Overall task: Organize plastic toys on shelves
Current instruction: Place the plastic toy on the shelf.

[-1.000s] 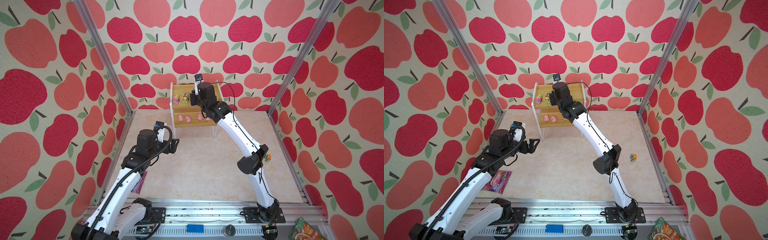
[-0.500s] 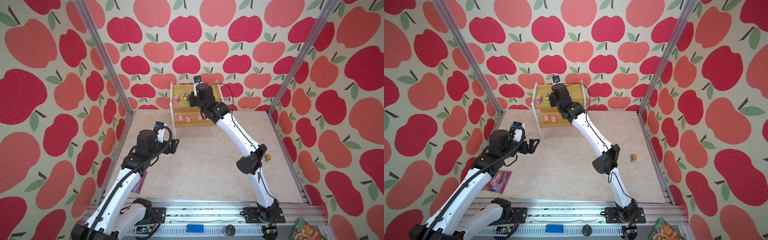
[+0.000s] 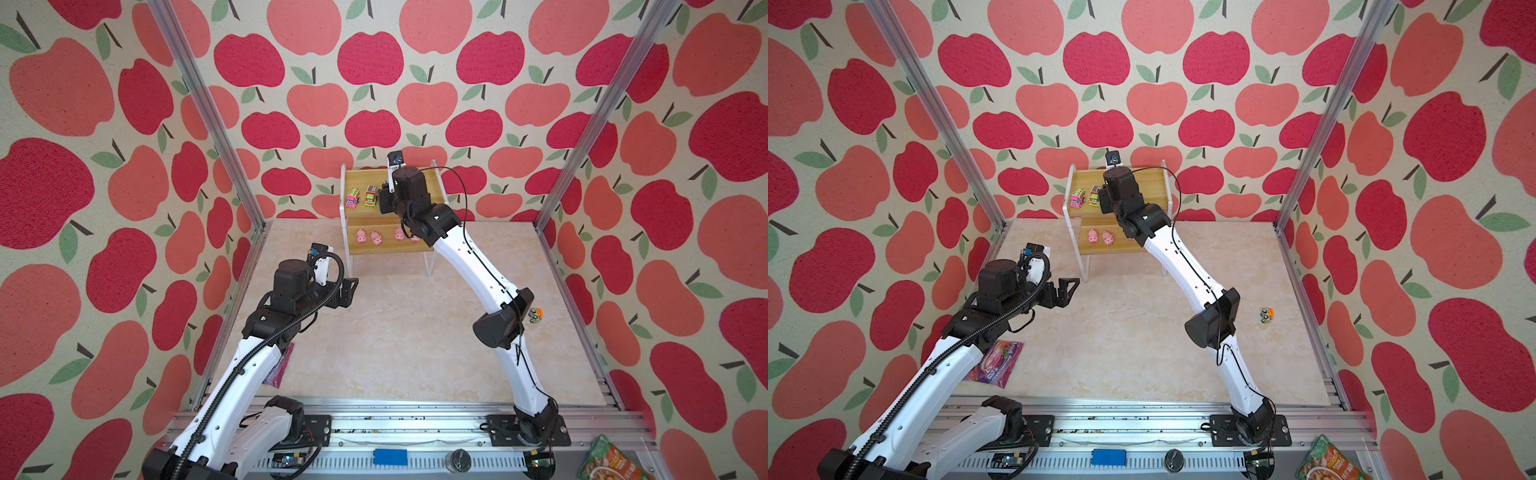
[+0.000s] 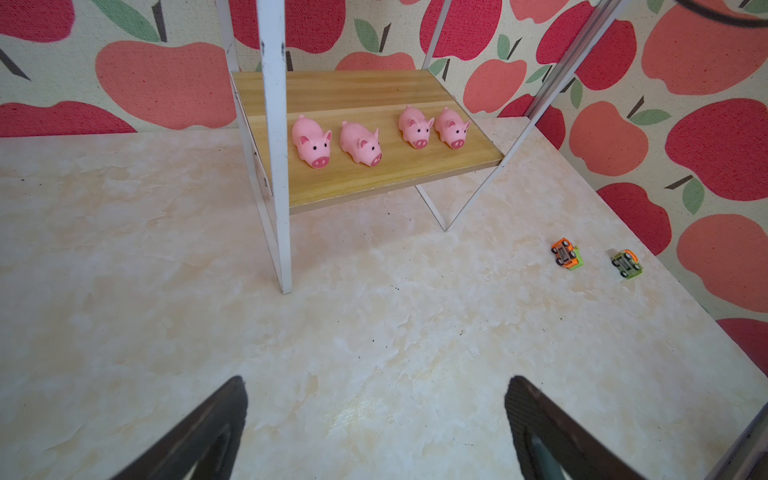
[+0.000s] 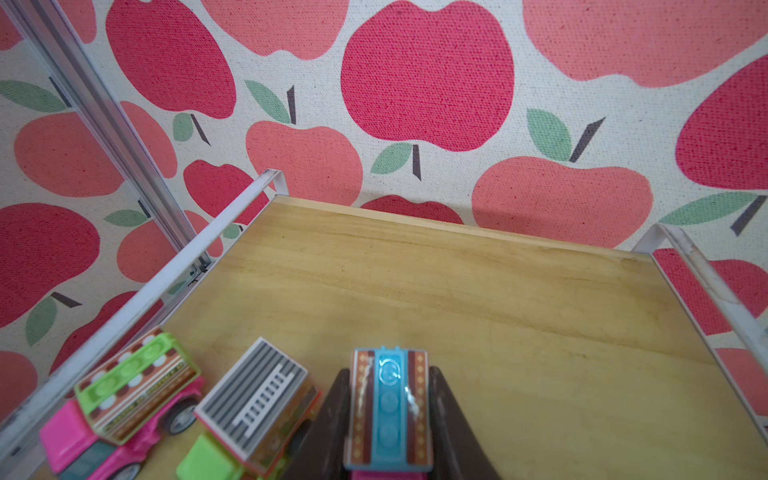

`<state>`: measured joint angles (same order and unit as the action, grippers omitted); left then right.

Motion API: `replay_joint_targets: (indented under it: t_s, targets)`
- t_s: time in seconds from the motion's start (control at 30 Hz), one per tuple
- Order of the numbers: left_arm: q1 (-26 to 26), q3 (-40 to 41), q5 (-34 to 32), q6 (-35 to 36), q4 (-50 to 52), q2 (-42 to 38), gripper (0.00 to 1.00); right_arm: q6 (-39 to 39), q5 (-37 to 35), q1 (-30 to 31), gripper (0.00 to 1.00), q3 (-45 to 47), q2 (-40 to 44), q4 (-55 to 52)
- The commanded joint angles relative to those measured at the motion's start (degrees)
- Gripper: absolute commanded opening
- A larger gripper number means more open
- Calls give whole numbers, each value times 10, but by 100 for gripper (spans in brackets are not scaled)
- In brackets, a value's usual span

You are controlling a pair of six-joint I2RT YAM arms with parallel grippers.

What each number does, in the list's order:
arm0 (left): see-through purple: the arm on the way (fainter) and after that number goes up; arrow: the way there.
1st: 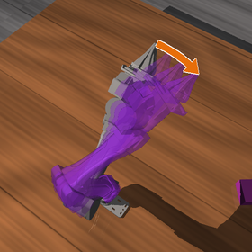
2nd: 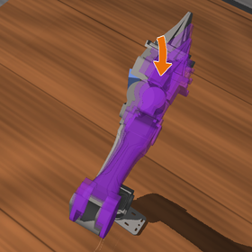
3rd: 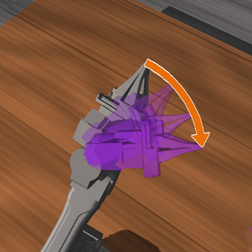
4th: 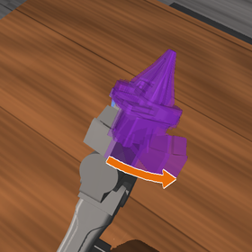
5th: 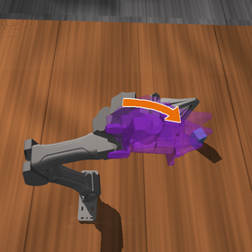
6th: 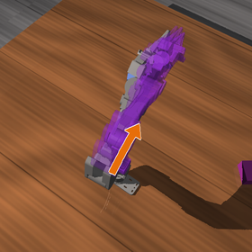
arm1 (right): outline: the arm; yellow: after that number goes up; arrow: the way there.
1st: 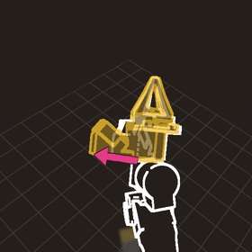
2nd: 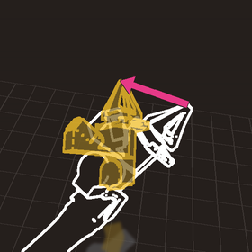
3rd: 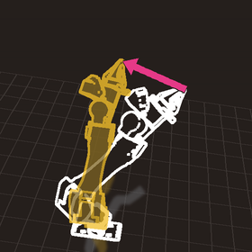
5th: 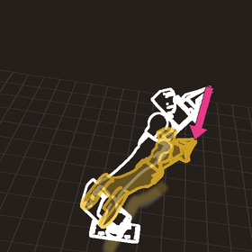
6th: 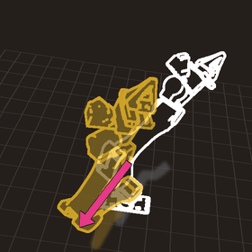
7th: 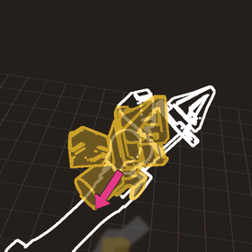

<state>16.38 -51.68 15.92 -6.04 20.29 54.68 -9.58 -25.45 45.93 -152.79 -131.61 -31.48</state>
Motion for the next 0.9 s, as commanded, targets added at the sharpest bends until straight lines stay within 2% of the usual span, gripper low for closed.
replay_joint_targets:
  t_s: [0.0, 0.7, 0.87]
  targets:
    - [1, 2, 2, 11, -11, -9, 99, -11, 4, -6, 24, -8, -12, -3]
    - [-1, 2, 0, 10, -11, -9, 99, -23, 22, -8, 29, -8, -18, 0]
    - [-1, 3, 0, 10, -10, -9, 99, -23, 25, -9, 35, -8, -17, 5]
